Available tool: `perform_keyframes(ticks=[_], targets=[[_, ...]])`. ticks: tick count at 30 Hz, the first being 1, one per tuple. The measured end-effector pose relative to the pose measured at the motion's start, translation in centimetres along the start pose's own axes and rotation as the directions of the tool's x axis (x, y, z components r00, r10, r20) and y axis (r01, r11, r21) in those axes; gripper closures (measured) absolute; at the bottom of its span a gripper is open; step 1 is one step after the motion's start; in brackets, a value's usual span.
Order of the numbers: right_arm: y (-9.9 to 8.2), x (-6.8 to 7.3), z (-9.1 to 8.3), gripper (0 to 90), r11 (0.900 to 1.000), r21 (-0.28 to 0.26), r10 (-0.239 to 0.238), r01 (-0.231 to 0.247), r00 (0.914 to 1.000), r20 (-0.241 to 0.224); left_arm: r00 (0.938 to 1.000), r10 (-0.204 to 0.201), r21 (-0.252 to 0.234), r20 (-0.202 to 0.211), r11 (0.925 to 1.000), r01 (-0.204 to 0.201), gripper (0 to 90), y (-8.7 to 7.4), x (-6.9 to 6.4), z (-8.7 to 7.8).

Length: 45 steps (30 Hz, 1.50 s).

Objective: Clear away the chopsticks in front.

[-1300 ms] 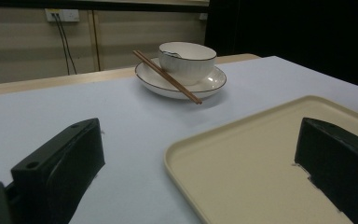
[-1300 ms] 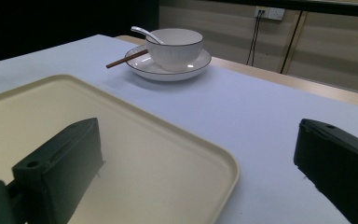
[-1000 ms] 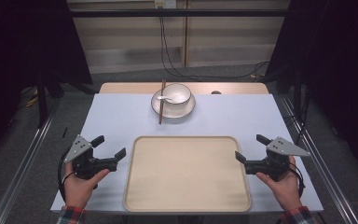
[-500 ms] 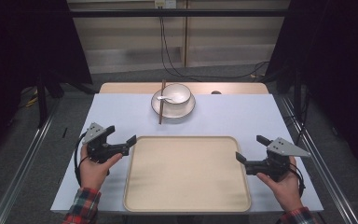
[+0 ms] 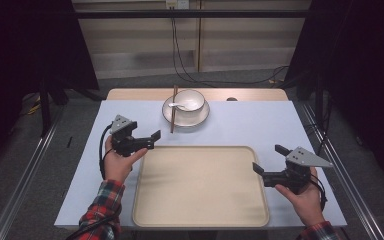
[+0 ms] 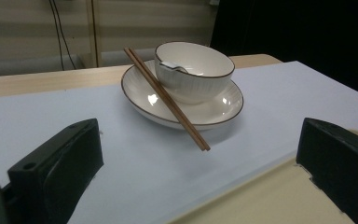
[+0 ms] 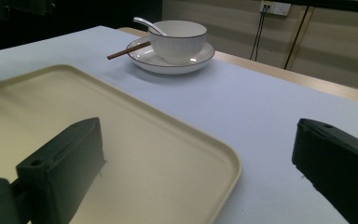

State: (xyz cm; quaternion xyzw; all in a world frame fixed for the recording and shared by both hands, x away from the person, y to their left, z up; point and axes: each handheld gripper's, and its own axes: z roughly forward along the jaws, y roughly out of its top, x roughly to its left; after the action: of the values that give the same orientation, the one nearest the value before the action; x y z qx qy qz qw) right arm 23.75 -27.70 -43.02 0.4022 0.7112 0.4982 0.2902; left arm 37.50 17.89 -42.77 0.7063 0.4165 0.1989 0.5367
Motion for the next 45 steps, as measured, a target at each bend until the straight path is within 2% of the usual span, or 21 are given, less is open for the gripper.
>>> perform_keyframes(ticks=[2, 3, 4, 8, 10, 11, 13, 17, 18, 20, 21, 22, 23, 24, 27, 29, 30, 39, 41, 45], targets=[[0.0, 0.1, 0.1, 2.1, 1.0000, 0.005, -0.002, 0.002, 1.0000, -0.006, 0.9996, -0.002, 0.014, -0.027, 0.9999, 0.002, 2.3, 0.2, -0.2, 1.1], [0.0, 0.1, 0.1, 2.1, 1.0000, 0.005, -0.002, 0.002, 1.0000, -0.006, 0.9996, -0.002, 0.014, -0.027, 0.9999, 0.002, 2.9, 0.2, -0.2, 1.1], [0.0, 0.2, 0.1, 2.1, 0.9998, 0.011, -0.017, 0.017, 0.9999, 0.000, 0.9986, -0.017, 0.022, -0.050, 0.9996, 0.018, 3.1, 0.2, -0.2, 1.9], [0.0, 0.3, 0.2, 2.1, 0.9997, 0.011, -0.021, 0.021, 0.9998, -0.006, 0.9967, -0.013, 0.050, -0.080, 0.9986, 0.017, 5.6, 0.3, -0.1, 3.0], [0.0, 0.3, 0.2, 2.1, 0.9997, 0.013, -0.021, 0.021, 0.9998, 0.001, 0.9941, -0.004, 0.075, -0.109, 0.9971, 0.012, 9.6, 0.3, -0.1, 4.2], [0.0, 0.3, 0.2, 2.1, 0.9997, 0.013, -0.021, 0.021, 0.9998, 0.001, 0.9941, -0.004, 0.075, -0.109, 0.9971, 0.012, 11.3, 0.3, -0.1, 4.2], [0.0, 0.2, 0.1, 2.1, 0.9997, 0.014, -0.022, 0.022, 0.9997, -0.004, 0.9919, -0.024, 0.090, -0.125, 0.9953, 0.035, 14.1, 0.4, 0.0, 5.2], [0.0, 0.1, 0.1, 2.1, 0.9998, 0.010, -0.016, 0.016, 0.9999, -0.002, 0.9889, -0.022, 0.113, -0.147, 0.9928, 0.039, 20.3, 0.6, -0.1, 6.3], [0.0, 0.1, 0.1, 2.1, 0.9998, 0.010, -0.017, 0.017, 0.9998, -0.009, 0.9881, -0.023, 0.126, -0.152, 0.9912, 0.043, 25.4, 0.6, -0.2, 6.6], [0.0, 0.1, 0.1, 2.1, 0.9998, 0.010, -0.017, 0.017, 0.9998, -0.008, 0.9869, -0.021, 0.127, -0.160, 0.9910, 0.042, 26.1, 0.5, -0.3, 7.1], [0.0, 0.0, 0.1, 2.1, 0.9998, 0.010, -0.018, 0.018, 0.9998, -0.009, 0.9848, -0.009, 0.154, -0.174, 0.9873, 0.036, 33.3, 0.4, -0.5, 7.7], [0.0, 0.0, 0.1, 2.1, 0.9998, 0.010, -0.018, 0.018, 0.9998, -0.009, 0.9848, -0.009, 0.154, -0.174, 0.9873, 0.036, 33.7, 0.4, -0.5, 7.7], [0.0, 0.0, 0.1, 2.1, 0.9998, 0.009, -0.018, 0.018, 0.9998, -0.007, 0.9825, -0.019, 0.173, -0.185, 0.9835, 0.052, 33.7, 0.3, -0.5, 8.1], [0.0, -0.1, 0.1, 2.1, 0.9998, 0.009, -0.017, 0.017, 0.9998, -0.009, 0.9819, -0.029, 0.180, -0.187, 0.9816, 0.064, 39.5, 0.3, -0.5, 8.3], [0.0, -0.1, 0.1, 2.1, 0.9998, 0.008, -0.017, 0.017, 0.9998, -0.010, 0.9797, -0.039, 0.193, -0.197, 0.9781, 0.078, 44.7, 0.2, -0.5, 8.9], [0.0, -0.1, 0.1, 2.1, 0.9998, 0.008, -0.018, 0.018, 0.9998, -0.010, 0.9792, -0.048, 0.187, -0.197, 0.9786, 0.086, 47.8, 0.2, -0.5, 9.1], [0.0, -0.1, 0.1, 2.1, 0.9998, 0.008, -0.017, 0.017, 0.9998, -0.010, 0.9808, -0.048, 0.192, -0.189, 0.9776, 0.085, 47.8, 0.2, -0.5, 9.2], [0.0, -0.1, 0.2, 2.1, 0.9999, 0.009, -0.012, 0.012, 0.9999, -0.009, 0.9792, -0.068, 0.217, -0.191, 0.9699, 0.110, 56.7, 0.1, -0.8, 10.1], [0.0, -0.1, 0.2, 2.1, 0.9998, 0.009, -0.016, 0.016, 0.9998, -0.012, 0.9800, -0.067, 0.234, -0.187, 0.9658, 0.111, 58.1, -0.1, -0.9, 10.2], [0.0, -0.1, 0.2, 2.1, 0.9999, 0.008, -0.013, 0.013, 0.9999, -0.010, 0.9785, -0.082, 0.231, -0.189, 0.9647, 0.126, 60.7, -0.2, -0.9, 10.3]])
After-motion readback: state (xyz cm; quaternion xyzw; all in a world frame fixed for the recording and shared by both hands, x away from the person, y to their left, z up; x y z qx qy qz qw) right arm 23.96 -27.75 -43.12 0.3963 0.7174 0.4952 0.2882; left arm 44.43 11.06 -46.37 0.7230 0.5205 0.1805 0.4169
